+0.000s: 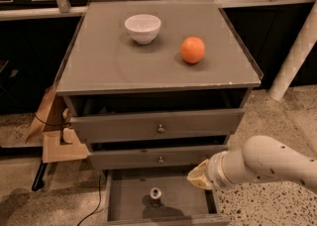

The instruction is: Pick redbull can from bottom drawer and place on counter

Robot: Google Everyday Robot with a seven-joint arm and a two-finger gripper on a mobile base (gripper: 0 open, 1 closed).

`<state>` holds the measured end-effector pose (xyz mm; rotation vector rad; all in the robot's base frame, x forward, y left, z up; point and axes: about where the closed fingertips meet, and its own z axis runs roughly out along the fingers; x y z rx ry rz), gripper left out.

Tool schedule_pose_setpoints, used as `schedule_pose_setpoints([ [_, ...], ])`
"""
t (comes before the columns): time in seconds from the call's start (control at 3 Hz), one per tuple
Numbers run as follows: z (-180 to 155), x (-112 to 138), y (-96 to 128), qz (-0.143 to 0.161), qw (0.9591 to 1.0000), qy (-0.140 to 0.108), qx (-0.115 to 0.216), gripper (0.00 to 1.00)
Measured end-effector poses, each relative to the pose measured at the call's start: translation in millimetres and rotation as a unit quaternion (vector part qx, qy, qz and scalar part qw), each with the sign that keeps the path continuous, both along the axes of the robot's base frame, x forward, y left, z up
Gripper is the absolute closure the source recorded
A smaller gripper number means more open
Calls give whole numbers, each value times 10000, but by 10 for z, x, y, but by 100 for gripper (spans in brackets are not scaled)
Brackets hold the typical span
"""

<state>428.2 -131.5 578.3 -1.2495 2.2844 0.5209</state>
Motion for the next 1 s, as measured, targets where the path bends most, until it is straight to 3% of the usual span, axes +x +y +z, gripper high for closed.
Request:
schedule_pose_setpoints([
  [0.33,7,-4,1,8,10000,0,-5,100],
  [1.0,-851,207,-29,79,9994,-320,-99,100],
])
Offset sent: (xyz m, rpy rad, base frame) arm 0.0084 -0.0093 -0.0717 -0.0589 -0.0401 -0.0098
